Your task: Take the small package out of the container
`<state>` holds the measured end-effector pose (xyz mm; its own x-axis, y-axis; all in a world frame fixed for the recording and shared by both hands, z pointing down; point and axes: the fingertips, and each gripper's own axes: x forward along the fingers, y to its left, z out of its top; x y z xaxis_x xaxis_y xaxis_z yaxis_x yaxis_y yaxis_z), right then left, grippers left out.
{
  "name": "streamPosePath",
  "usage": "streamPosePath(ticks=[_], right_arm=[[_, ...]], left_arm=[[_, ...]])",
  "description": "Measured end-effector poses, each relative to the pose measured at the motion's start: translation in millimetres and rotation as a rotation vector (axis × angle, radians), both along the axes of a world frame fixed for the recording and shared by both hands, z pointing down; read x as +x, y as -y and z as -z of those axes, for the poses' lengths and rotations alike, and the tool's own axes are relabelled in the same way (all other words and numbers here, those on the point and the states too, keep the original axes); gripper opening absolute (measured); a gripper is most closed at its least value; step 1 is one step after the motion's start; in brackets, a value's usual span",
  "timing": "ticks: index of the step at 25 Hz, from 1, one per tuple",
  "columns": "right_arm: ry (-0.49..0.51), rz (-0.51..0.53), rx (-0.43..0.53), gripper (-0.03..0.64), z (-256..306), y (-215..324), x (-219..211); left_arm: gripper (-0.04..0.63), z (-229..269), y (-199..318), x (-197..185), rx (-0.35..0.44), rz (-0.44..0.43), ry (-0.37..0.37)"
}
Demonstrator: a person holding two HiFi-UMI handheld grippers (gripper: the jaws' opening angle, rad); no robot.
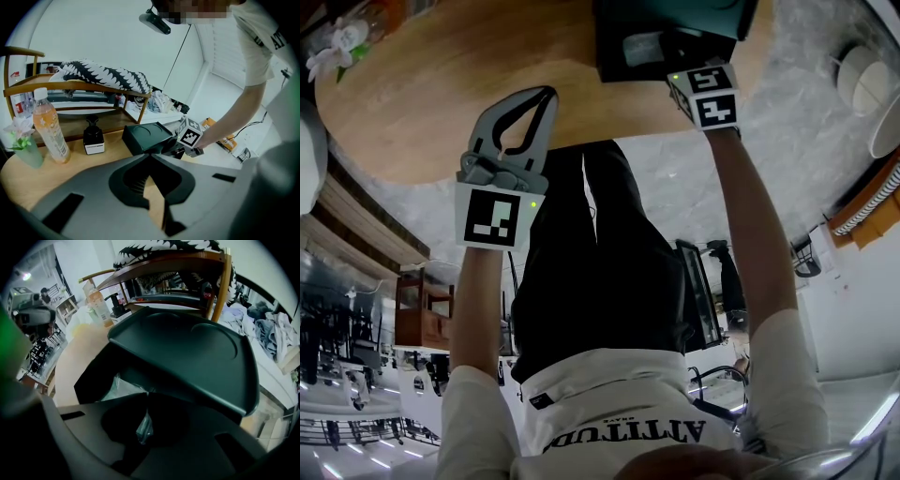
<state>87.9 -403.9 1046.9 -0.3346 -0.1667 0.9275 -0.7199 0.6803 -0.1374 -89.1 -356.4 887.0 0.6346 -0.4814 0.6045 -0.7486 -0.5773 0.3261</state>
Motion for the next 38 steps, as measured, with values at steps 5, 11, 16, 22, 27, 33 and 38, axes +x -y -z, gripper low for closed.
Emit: streamPosePath(ticks=[5,11,16,22,27,33,38], right_arm=[[0.022,-0.002,0.012,0.026,18.8,-0.4,-0.7],[0.027,-0.026,0.055,0.025,58.6,3.7,5.4],[0.024,-0.045,0.081,0.025,116.5,-2.0,8.0],[0.041,-0.049,0.135,0.025,190.2,2.4,3.1],[0.063,-0.07,0.191,0.023,253.4,4.1,4.4],[0.099,-0.178,0.235,0.023,332.0,-4.4,19.2],[0.136,-0.249,0.278,0.023,401.7,-22.3,34.8]], left_arm=[[0.023,12.7,2.8,-1.4,0.004,0.028,-0.016],[0.023,44.6,10.5,-5.5,0.042,0.042,-0.024],[0.023,93.9,12.1,-11.7,0.066,0.056,-0.038],[0.023,152.6,17.6,-24.7,0.112,0.051,-0.034],[0.023,199.0,6.8,-35.9,0.128,0.06,-0.028],[0.023,258.9,-14.2,-40.4,0.139,0.074,-0.037],[0.023,313.8,-30.3,-36.2,0.173,0.061,-0.049]])
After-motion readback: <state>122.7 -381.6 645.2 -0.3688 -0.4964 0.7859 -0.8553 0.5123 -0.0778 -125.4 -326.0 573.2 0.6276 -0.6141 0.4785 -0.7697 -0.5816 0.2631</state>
